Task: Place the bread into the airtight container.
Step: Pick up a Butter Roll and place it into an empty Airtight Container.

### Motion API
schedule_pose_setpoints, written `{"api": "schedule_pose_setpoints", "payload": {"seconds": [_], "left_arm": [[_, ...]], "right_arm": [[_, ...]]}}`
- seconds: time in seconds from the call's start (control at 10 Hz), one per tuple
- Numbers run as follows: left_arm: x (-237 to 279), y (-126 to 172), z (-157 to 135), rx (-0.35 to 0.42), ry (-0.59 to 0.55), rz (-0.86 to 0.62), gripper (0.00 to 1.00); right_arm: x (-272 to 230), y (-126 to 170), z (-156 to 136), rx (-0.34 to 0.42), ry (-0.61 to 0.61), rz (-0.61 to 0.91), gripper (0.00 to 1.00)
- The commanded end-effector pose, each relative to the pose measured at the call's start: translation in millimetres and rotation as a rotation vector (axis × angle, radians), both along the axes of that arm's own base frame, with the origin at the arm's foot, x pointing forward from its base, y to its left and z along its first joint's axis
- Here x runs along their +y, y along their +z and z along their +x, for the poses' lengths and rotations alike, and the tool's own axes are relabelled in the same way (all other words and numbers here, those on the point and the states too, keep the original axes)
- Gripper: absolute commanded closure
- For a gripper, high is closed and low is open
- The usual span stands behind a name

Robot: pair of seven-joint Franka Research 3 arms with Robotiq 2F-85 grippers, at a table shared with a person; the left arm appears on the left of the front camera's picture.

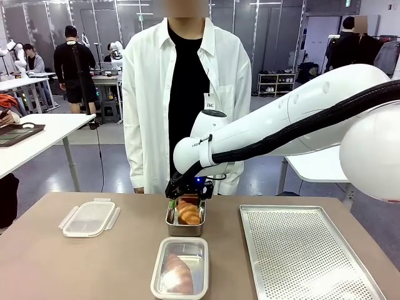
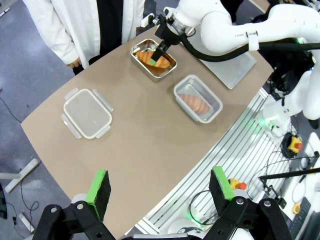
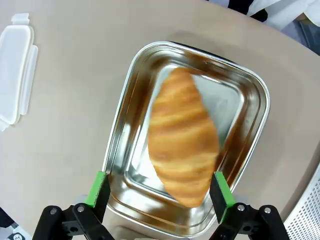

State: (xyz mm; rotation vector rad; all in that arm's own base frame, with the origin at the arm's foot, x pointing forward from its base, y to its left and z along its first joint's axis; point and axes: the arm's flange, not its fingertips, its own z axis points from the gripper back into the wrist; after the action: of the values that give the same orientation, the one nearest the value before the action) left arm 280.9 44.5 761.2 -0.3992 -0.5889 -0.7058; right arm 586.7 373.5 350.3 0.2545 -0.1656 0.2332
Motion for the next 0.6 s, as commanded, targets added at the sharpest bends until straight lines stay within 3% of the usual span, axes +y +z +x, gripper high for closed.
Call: {"api": "schedule_pose_setpoints", "payload": {"seconds": [0.0, 0.5], "left_arm": [[-0.4, 1.0, -0.8, -0.008, -0.017, -0.004, 0.0], [-0.4, 1.0, -0.8, -0.008, -0.017, -0.004, 0.0]], "right_arm": [[3.3, 1.5, -1.1, -0.006, 0.002, 0.013, 0.0], [3.3, 1.5, -1.1, -0.006, 0.002, 0.013, 0.0]]}}
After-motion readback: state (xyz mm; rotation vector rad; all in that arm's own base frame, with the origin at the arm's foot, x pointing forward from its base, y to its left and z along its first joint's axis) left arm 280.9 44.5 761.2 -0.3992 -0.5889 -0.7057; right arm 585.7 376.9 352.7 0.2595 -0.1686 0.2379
